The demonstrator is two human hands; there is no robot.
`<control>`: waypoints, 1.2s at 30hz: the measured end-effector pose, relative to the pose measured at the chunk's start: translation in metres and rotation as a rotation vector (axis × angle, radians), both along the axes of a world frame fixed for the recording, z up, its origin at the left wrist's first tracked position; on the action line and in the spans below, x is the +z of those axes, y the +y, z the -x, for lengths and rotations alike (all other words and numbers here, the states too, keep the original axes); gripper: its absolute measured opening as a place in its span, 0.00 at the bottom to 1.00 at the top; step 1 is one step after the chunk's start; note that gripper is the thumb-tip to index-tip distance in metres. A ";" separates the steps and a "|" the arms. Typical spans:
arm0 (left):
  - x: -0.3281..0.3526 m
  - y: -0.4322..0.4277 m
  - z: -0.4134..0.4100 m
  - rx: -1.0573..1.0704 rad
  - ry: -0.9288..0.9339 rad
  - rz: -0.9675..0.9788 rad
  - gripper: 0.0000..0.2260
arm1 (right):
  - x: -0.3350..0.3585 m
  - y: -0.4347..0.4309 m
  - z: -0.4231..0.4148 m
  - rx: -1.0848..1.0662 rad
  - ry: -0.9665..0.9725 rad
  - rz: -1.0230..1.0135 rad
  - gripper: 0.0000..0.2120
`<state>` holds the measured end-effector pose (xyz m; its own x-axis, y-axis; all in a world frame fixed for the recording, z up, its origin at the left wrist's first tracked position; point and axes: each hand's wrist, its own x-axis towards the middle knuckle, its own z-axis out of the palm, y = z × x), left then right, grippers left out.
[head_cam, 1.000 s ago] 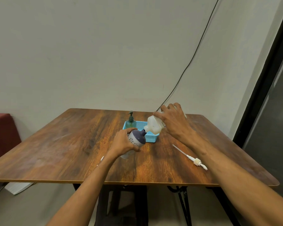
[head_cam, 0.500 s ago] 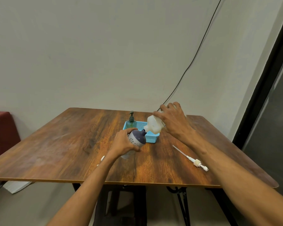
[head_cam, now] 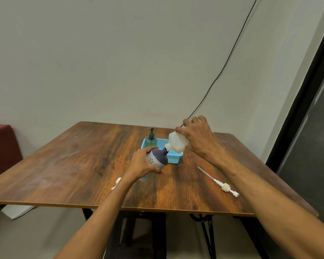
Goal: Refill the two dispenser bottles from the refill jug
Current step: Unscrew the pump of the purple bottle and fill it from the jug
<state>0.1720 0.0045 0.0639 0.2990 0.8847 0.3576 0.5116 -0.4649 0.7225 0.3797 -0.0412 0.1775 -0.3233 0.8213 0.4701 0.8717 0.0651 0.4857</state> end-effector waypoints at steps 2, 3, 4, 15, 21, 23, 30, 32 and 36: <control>-0.001 0.000 0.000 0.001 -0.009 0.000 0.37 | 0.000 0.000 0.000 0.007 -0.004 -0.003 0.24; -0.001 0.000 0.000 0.002 -0.014 0.003 0.37 | 0.001 0.000 0.000 0.007 -0.004 -0.002 0.24; -0.002 0.000 0.000 0.002 -0.018 0.005 0.37 | 0.001 0.000 0.000 0.006 -0.005 -0.002 0.24; -0.004 -0.002 -0.001 0.003 -0.049 0.008 0.35 | 0.004 0.000 0.003 0.023 -0.013 -0.006 0.22; -0.005 -0.002 0.000 0.007 -0.069 0.009 0.36 | 0.005 0.002 0.005 0.024 -0.028 -0.010 0.24; -0.005 -0.002 0.001 0.005 -0.076 0.007 0.36 | 0.005 0.002 0.005 0.024 -0.037 -0.008 0.26; -0.006 -0.004 0.000 -0.003 -0.100 0.020 0.35 | 0.007 0.002 0.007 0.025 -0.055 0.006 0.25; -0.006 -0.005 0.000 -0.001 -0.104 0.018 0.35 | 0.007 0.001 0.008 0.025 -0.062 0.010 0.25; -0.008 -0.005 -0.001 -0.005 -0.107 0.028 0.35 | 0.009 0.000 0.009 0.023 -0.083 0.019 0.24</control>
<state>0.1727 -0.0009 0.0560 0.2649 0.8935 0.3627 0.4286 -0.4460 0.7857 0.3706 -0.0412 0.1863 -0.3796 0.8218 0.4250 0.8266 0.0950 0.5547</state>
